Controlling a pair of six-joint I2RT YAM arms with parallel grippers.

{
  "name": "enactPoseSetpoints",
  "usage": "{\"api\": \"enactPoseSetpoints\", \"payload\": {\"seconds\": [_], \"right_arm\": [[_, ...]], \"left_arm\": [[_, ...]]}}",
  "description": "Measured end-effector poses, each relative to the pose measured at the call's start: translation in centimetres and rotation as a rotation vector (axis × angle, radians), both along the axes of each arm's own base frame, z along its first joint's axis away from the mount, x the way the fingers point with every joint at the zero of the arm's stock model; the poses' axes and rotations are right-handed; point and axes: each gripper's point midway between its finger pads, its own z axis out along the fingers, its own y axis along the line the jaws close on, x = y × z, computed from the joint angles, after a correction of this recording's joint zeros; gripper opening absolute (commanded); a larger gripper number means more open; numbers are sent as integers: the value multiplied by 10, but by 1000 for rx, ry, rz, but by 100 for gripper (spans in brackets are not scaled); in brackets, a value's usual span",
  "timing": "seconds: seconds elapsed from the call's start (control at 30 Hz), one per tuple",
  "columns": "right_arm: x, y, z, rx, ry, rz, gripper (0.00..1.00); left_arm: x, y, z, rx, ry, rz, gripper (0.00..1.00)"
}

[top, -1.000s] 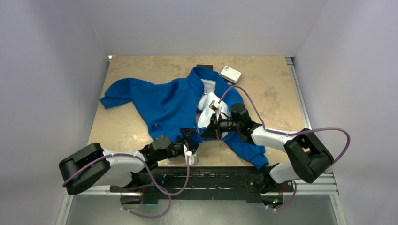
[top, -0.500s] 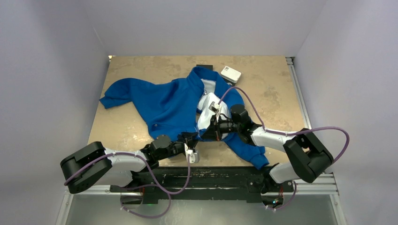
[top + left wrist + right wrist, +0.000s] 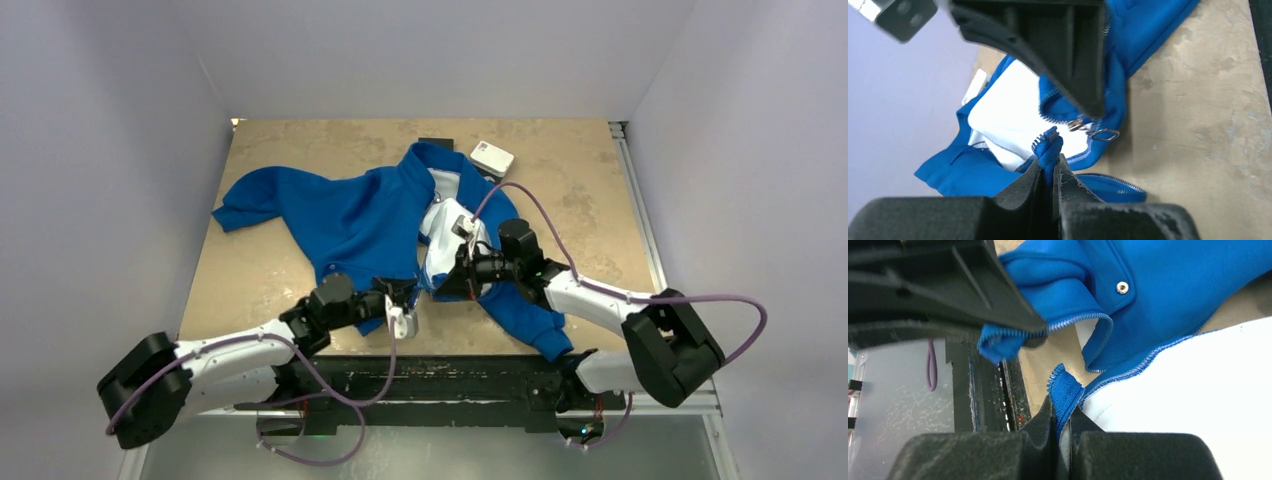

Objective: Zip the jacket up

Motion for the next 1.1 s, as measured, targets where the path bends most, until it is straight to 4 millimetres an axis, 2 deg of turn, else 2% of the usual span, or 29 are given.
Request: {"api": "enactPoseSetpoints", "payload": {"seconds": [0.07,0.17,0.27,0.33,0.4,0.5,0.6,0.7,0.9,1.1], "right_arm": [[2,0,8,4,-31,8,0],[3,3,22,15,-71,49,0],[-2,7,39,42,-102,120,0],[-12,10,60,89,-135,198,0],[-18,12,72,117,-152,240,0],[-26,18,99,172,-195,324,0],[-30,24,116,196,-227,372,0],[-33,35,128,209,-248,420,0],[-33,50,136,195,-247,472,0],[-30,51,143,184,-276,485,0]], "left_arm": [[10,6,16,-3,43,1,0],[36,18,45,22,153,1,0],[64,40,73,65,267,-16,0],[68,53,81,118,303,-49,0],[53,60,80,174,338,-116,0],[17,64,75,225,413,-231,0],[-7,65,82,223,477,-296,0],[-16,63,98,192,482,-321,0],[-23,58,128,83,521,-286,0],[-23,55,140,44,591,-263,0]]}}
